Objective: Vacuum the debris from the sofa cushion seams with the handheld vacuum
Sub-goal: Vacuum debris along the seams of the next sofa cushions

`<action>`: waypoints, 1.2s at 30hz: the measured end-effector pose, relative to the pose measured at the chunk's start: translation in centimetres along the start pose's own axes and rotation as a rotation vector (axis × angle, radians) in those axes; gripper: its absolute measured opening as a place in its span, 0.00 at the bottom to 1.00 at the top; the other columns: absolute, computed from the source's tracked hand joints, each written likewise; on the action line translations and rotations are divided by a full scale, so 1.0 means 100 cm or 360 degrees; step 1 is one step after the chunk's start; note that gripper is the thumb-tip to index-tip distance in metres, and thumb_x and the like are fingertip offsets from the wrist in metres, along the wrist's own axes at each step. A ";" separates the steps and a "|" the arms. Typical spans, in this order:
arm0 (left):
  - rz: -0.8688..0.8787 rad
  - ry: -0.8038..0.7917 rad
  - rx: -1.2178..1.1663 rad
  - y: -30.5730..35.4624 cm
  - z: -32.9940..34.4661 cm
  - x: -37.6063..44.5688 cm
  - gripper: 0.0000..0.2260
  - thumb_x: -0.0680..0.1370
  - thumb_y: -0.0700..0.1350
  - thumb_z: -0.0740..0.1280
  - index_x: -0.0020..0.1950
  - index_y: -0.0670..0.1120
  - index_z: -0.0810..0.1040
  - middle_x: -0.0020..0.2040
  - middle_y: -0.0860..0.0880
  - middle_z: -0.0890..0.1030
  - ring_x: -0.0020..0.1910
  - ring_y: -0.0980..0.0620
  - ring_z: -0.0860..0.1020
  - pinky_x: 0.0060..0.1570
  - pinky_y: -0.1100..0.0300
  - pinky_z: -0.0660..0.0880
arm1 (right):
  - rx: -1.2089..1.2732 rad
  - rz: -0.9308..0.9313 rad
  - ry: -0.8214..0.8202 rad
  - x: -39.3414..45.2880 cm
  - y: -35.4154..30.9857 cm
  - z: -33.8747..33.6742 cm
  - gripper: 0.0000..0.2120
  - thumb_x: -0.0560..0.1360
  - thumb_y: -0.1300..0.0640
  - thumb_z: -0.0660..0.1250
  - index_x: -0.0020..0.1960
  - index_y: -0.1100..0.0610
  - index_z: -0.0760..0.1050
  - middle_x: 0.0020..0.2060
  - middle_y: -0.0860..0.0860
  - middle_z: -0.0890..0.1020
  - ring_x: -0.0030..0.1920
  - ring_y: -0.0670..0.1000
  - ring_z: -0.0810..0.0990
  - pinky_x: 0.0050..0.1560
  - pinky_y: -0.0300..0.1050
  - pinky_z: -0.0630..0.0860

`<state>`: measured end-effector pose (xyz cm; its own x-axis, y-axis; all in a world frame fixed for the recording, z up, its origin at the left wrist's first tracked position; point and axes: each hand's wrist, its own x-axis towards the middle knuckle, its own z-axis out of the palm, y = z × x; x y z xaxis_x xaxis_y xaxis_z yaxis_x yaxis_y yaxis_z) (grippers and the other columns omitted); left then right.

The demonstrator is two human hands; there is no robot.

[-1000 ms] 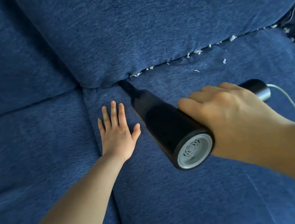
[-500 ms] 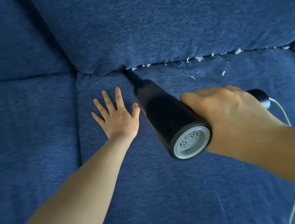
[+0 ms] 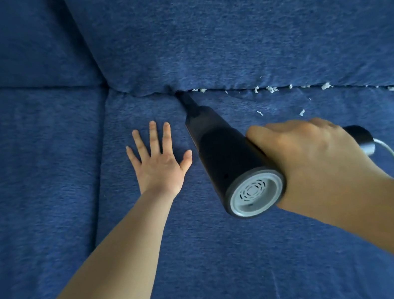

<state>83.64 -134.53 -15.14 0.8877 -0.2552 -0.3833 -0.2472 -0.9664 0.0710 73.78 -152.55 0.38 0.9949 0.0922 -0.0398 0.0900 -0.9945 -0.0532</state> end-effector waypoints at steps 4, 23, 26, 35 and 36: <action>0.0010 0.0022 0.0014 -0.004 0.007 0.002 0.37 0.74 0.59 0.46 0.78 0.50 0.31 0.78 0.46 0.31 0.76 0.36 0.33 0.74 0.37 0.39 | 0.0084 0.0011 -0.0011 0.005 -0.007 0.010 0.22 0.58 0.54 0.74 0.38 0.51 0.60 0.26 0.48 0.73 0.24 0.56 0.69 0.34 0.44 0.61; 0.0000 0.0017 -0.0020 -0.001 0.002 -0.001 0.35 0.73 0.51 0.44 0.78 0.50 0.33 0.79 0.46 0.33 0.76 0.37 0.34 0.75 0.37 0.41 | 0.0201 0.0225 -0.0275 0.008 -0.016 -0.023 0.15 0.73 0.44 0.65 0.42 0.49 0.60 0.33 0.46 0.72 0.34 0.55 0.70 0.42 0.46 0.63; -0.0010 0.0092 -0.0019 -0.006 0.014 0.005 0.35 0.74 0.63 0.39 0.78 0.52 0.34 0.79 0.48 0.35 0.77 0.38 0.35 0.75 0.38 0.39 | 0.0162 0.0287 -0.0302 0.009 -0.014 -0.023 0.14 0.73 0.43 0.65 0.43 0.49 0.61 0.35 0.46 0.74 0.35 0.55 0.71 0.43 0.46 0.63; -0.0043 0.0155 -0.0009 -0.008 0.026 0.012 0.36 0.76 0.68 0.41 0.78 0.54 0.35 0.80 0.49 0.36 0.77 0.39 0.36 0.75 0.39 0.41 | 0.0137 0.0351 -0.0298 0.003 -0.006 -0.028 0.13 0.74 0.44 0.63 0.44 0.49 0.62 0.33 0.46 0.72 0.33 0.53 0.68 0.41 0.45 0.61; -0.0047 0.0159 -0.0013 -0.008 0.026 0.012 0.36 0.76 0.68 0.42 0.78 0.54 0.35 0.80 0.49 0.36 0.77 0.39 0.36 0.75 0.39 0.41 | 0.0141 0.0363 -0.0311 0.004 -0.005 -0.028 0.13 0.74 0.44 0.63 0.44 0.50 0.62 0.32 0.45 0.71 0.32 0.53 0.68 0.41 0.45 0.61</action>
<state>83.86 -133.99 -18.02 0.9290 -0.2281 -0.2914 -0.2176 -0.9736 0.0685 74.29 -152.19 3.17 0.9609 -0.1164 -0.2513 -0.1473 -0.9832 -0.1075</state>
